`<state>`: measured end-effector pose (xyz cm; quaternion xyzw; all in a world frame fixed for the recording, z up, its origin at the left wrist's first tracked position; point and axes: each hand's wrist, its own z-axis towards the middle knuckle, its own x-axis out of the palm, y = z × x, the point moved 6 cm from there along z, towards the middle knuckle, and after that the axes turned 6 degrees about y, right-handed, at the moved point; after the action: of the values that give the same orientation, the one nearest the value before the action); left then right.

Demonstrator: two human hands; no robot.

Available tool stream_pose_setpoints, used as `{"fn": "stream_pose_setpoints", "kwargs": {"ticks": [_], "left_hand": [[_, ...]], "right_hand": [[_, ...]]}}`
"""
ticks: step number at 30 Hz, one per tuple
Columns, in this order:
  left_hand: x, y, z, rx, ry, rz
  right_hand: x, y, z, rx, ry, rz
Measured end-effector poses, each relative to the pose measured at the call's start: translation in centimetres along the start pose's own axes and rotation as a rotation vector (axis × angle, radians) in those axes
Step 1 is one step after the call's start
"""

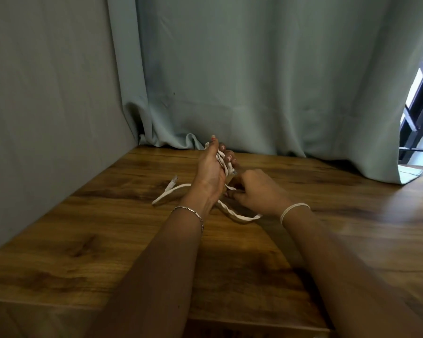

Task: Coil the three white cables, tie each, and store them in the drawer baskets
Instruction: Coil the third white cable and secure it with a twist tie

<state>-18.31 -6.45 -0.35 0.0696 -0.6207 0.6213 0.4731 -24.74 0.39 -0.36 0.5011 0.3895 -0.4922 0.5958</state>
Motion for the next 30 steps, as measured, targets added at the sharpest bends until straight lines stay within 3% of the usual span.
{"fn": "stream_pose_setpoints", "kwargs": {"ticks": [5,8,13,17,24,30], "left_hand": [[-0.3,-0.3,0.4,0.148,-0.003,0.392],[-0.3,-0.5,0.2,0.196,-0.010,0.612],[-0.1,-0.5,0.0,0.241,-0.048,0.838],[0.3,-0.7,-0.1,0.236,-0.054,0.801],[0.2,0.9,0.3,0.009,0.105,0.718],[1.6,-0.3,-0.6,0.114,0.178,0.613]], "right_hand": [[-0.5,-0.6,-0.5,0.071,0.141,0.502],[-1.1,-2.3,-0.6,0.161,0.050,0.667],[-2.2,-2.3,-0.3,0.134,-0.138,0.681],[-4.3,-2.9,-1.5,0.191,-0.340,0.842],[-4.1,-2.5,-1.7,0.136,-0.311,1.096],[-5.3,-1.2,-1.9,-0.152,-0.421,0.934]]}}
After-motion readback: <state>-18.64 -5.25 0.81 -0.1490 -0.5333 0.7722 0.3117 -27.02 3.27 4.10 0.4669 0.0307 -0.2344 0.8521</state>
